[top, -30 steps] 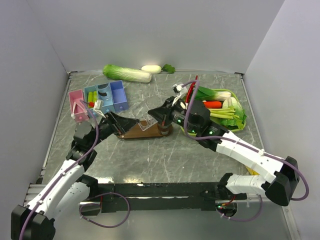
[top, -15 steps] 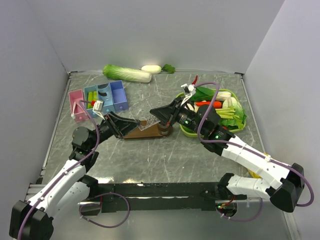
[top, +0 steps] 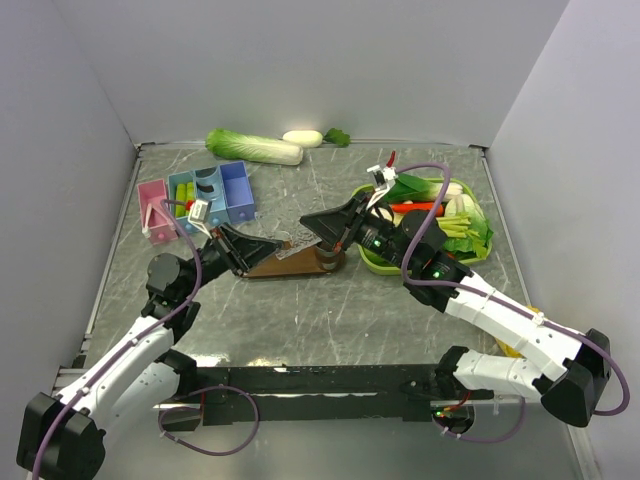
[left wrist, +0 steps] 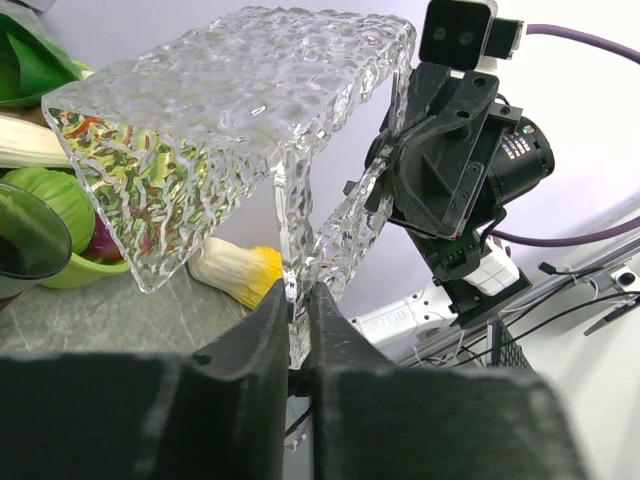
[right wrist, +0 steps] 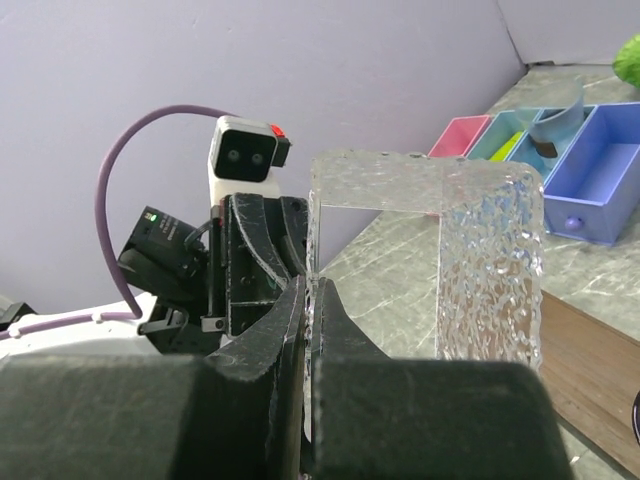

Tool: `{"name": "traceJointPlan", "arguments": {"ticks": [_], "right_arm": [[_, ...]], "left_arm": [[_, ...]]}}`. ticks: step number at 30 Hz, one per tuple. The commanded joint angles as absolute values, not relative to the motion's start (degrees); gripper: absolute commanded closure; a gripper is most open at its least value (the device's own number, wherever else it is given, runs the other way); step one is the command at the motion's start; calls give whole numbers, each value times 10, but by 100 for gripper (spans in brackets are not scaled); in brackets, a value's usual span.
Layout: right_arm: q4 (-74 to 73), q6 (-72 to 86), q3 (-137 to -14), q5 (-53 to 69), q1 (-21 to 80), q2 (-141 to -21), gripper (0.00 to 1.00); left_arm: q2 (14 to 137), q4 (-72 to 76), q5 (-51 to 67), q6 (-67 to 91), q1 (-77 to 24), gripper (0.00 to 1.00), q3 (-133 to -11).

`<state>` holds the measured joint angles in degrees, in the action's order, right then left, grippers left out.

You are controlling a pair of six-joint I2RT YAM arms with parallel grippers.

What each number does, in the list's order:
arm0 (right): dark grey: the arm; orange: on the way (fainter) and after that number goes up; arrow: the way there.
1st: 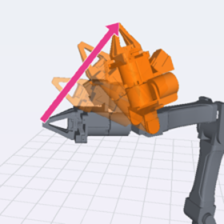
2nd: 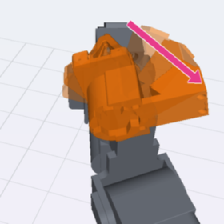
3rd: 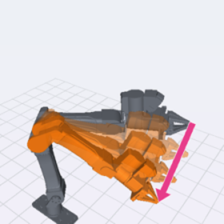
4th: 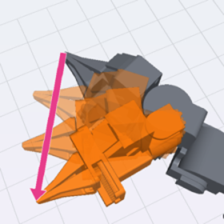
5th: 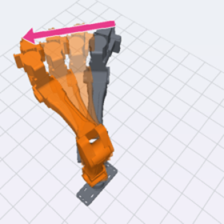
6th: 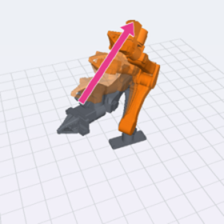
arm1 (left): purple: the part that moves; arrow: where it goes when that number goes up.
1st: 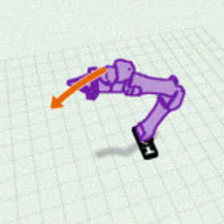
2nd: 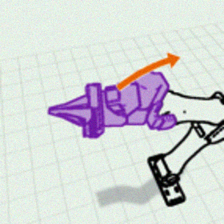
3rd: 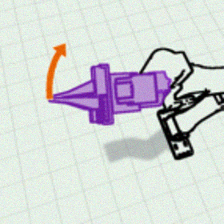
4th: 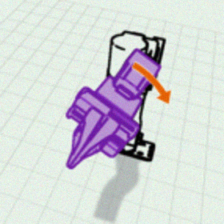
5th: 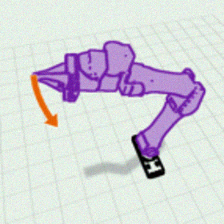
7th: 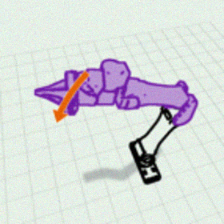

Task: Prepare toiletry sets of a toothbrush and toothpaste on the tray
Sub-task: Pick up the toothpaste holder from the storage box.

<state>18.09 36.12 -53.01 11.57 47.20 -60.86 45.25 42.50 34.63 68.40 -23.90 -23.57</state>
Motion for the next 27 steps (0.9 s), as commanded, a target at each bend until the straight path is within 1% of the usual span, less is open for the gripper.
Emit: {"name": "traceJointPlan", "arguments": {"ticks": [1,3,6,8,9,10,11,12,13,15,16,19,22,27], "right_arm": [[189,352,-536,101,468,-611,100],[178,345,-537,93,468,-613,100],[157,333,-538,78,468,-616,96],[140,322,-541,71,468,-616,90],[121,317,-544,63,468,-616,87],[110,313,-546,57,468,-615,80],[101,304,-547,49,468,-614,75],[94,301,-548,39,468,-613,71],[75,295,-549,32,468,-611,64],[55,281,-555,21,468,-610,57],[34,276,-558,9,468,-607,50],[3,253,-572,-25,469,-600,41],[-43,230,-582,-36,469,-595,38],[-91,235,-602,-4,471,-623,39]], "left_arm": [[443,456,352,677,-245,95,-244],[441,450,348,669,-245,99,-242],[432,419,328,650,-245,99,-239],[424,381,315,638,-245,99,-239],[422,361,308,625,-245,99,-240],[420,343,291,619,-245,99,-241],[422,306,284,613,-245,99,-243],[424,300,280,603,-244,99,-243],[428,300,283,602,-244,99,-238],[430,308,283,605,-244,99,-232],[432,309,282,605,-245,99,-229],[434,294,276,596,-244,99,-227],[433,278,266,586,-244,99,-224],[438,260,261,573,-244,99,-221]]}}
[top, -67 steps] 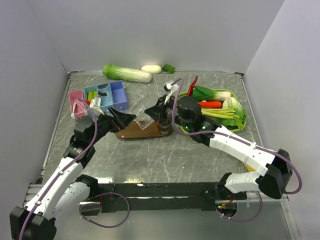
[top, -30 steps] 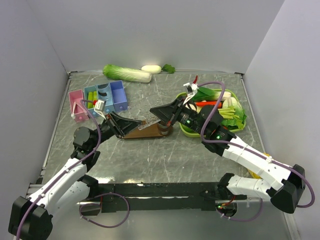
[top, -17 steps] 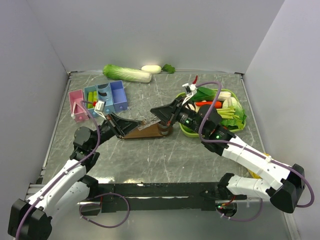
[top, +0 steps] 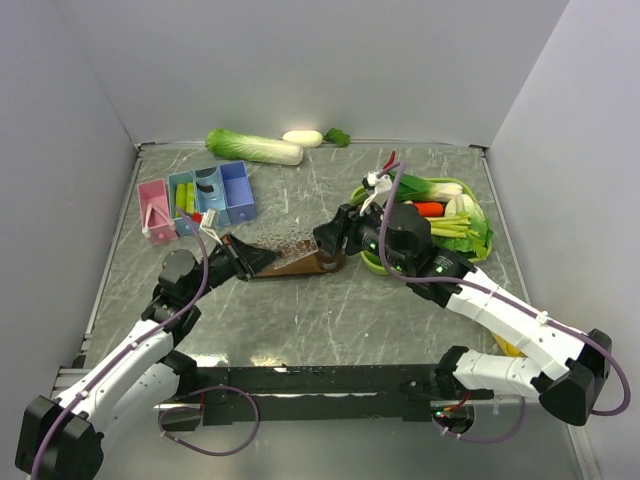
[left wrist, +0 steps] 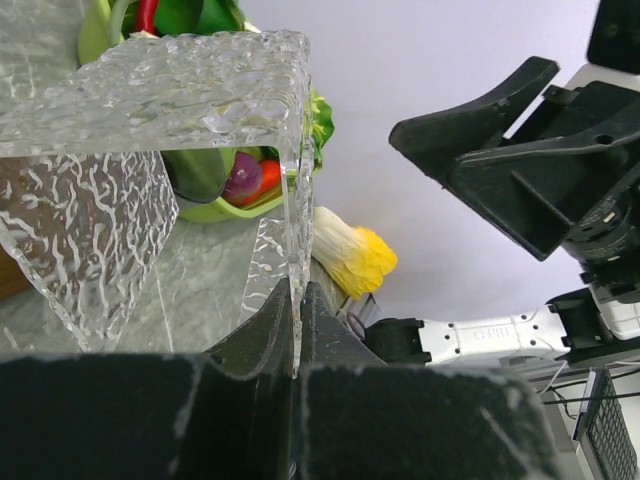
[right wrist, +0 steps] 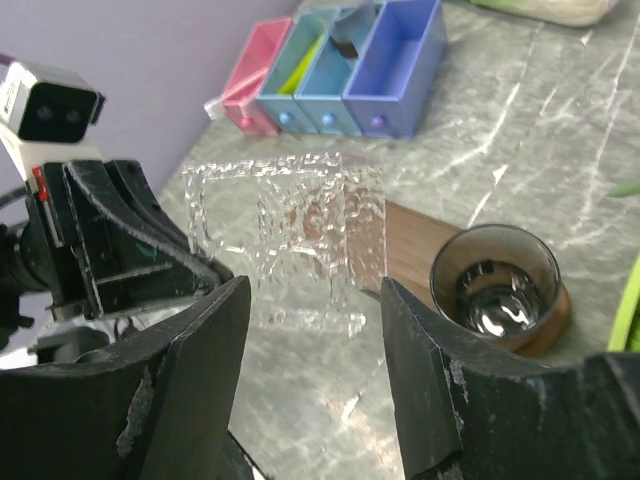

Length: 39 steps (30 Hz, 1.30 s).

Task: Prepare toiletry sets of a toothbrush and toothpaste on the tray
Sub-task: Pick up the toothpaste holder from the storage box.

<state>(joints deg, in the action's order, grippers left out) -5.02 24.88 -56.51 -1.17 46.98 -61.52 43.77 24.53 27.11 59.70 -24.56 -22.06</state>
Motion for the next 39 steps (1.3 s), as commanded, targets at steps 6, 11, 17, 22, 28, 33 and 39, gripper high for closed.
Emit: {"name": "traceJointPlan", "arguments": {"ticks": [6,11,17,22,28,33,39], "right_arm": [[-107,241,-638,38,504,-686,43],[-98,247,-650,37,528,-719,47],[-100,247,-657,33,539,-744,53],[-100,247,-657,20,541,-755,55],[-105,244,-655,1,541,-758,55],[-101,241,-658,1,542,-769,55],[-99,238,-664,-11,544,-786,55]], "left_arm": [[459,257,268,570,-244,99,-219],[464,255,271,567,-244,99,-221],[460,256,274,569,-244,99,-218],[459,256,281,570,-243,99,-217],[455,258,286,575,-243,99,-215],[461,268,296,579,-243,99,-214],[459,267,301,578,-243,99,-216]]}}
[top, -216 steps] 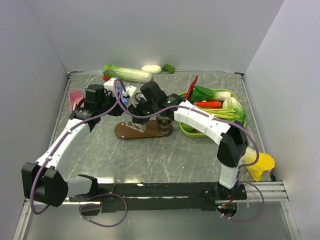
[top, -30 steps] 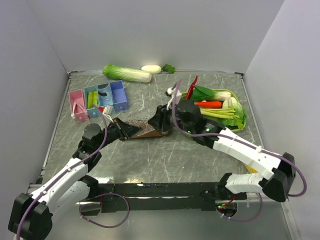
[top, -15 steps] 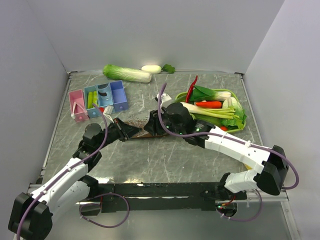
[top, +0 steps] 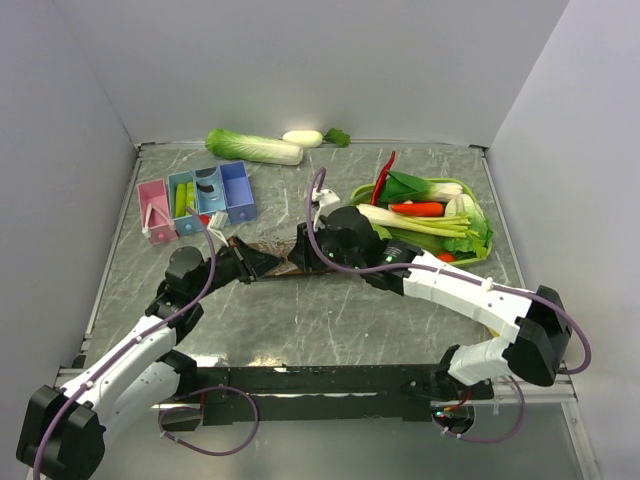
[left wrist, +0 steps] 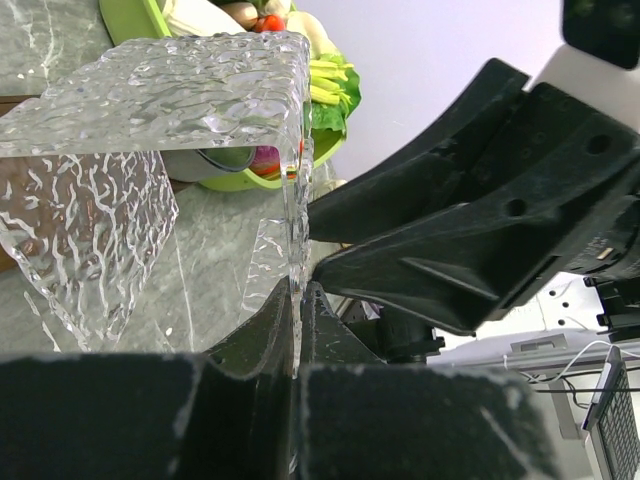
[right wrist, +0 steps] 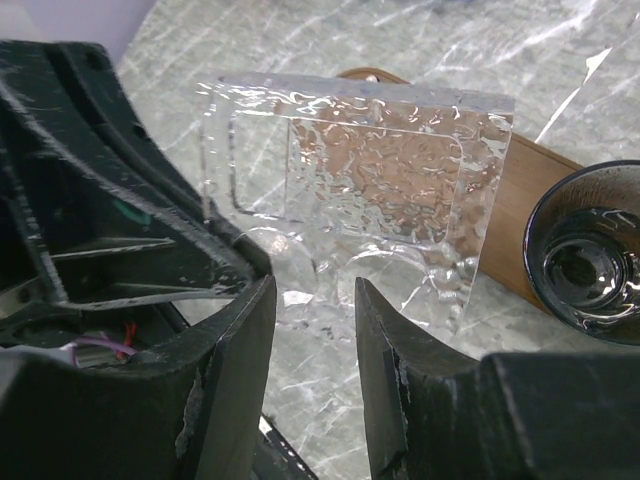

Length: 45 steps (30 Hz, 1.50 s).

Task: Prepare toiletry sets of a toothbrush and toothpaste on the tray
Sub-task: Pick up the toothpaste holder from the storage box.

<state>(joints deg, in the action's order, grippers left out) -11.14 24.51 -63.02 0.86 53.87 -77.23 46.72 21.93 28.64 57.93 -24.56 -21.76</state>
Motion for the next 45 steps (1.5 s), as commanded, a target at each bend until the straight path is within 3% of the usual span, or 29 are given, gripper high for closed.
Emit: {"name": "traceJointPlan", "arguments": {"ticks": [1,8,14,17,22,24,28,36,42,45], "right_arm": [[-99,238,-664,-12,546,-789,56],[-94,236,-677,-23,548,-809,57],[-104,242,-691,-35,553,-829,65],[-114,247,-697,-48,554,-835,72],[-122,265,-700,-61,556,-839,100],[-123,279,-700,-66,555,-839,100],[-132,300,-708,-76,557,-844,100],[-175,326,-743,-105,556,-867,100],[-194,340,-764,-113,556,-888,100],[-209,350,-774,-115,556,-903,100]], "left_arm": [[458,266,301,578,-243,99,-216],[460,280,307,585,-243,99,-212],[463,283,308,584,-243,99,-211],[464,280,306,579,-243,99,-213],[471,228,287,551,-243,99,-233],[475,186,279,538,-243,98,-250],[482,119,248,496,-243,77,-277],[460,12,194,434,-243,50,-320],[429,-108,105,392,-243,9,-366],[428,-155,49,360,-243,1,-395]]}}
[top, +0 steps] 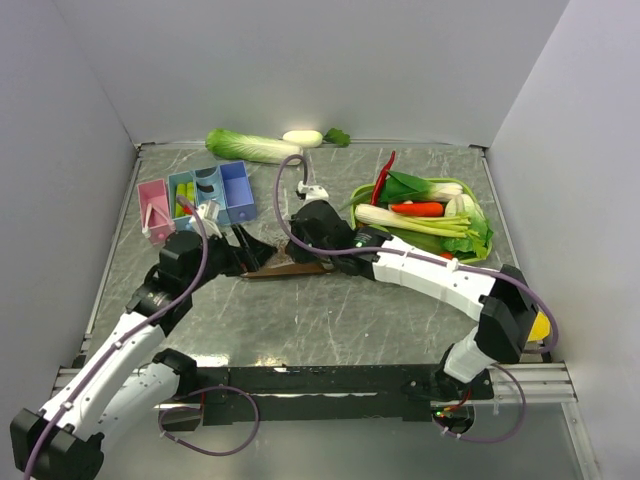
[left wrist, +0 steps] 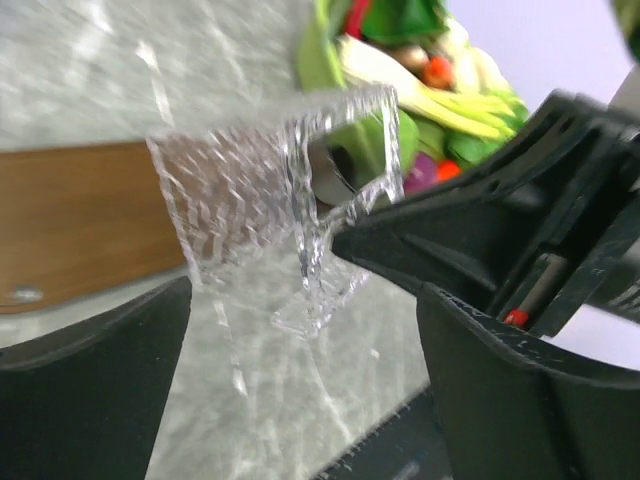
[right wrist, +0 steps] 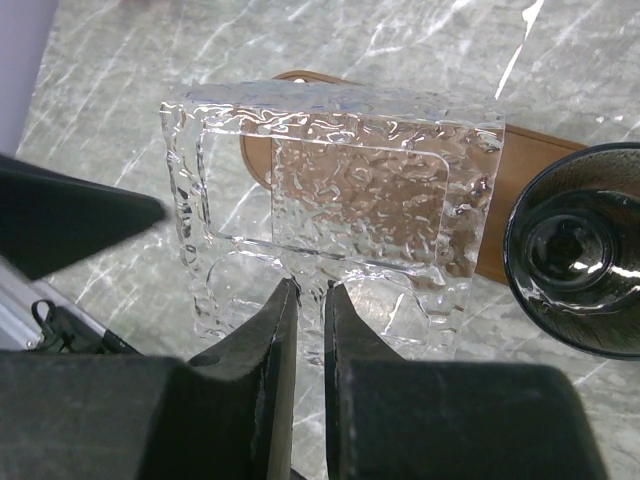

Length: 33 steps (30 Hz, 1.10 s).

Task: Prepare toiletry sets of a toothbrush and toothpaste on the tray
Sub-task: Pick up the toothpaste holder from the storage box, then place the toothpaste holder on the tray.

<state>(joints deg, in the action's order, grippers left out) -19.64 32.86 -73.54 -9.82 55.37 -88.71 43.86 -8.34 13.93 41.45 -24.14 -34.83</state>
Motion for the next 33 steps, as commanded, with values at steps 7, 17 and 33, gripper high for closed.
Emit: {"name": "traceJointPlan", "arguments": {"ticks": [7,17,33], "right_arm": [[-224,364,-780,-137,556,-913,100],[-249,381,-811,-131,550,-950,100],[-292,418,-863,-110,528,-1010,100]], "left_arm": [[489,-196,55,302,-145,3,-470],[526,-172,11,262,-71,3,-507],[525,-175,2,236,-71,3,-490]]}}
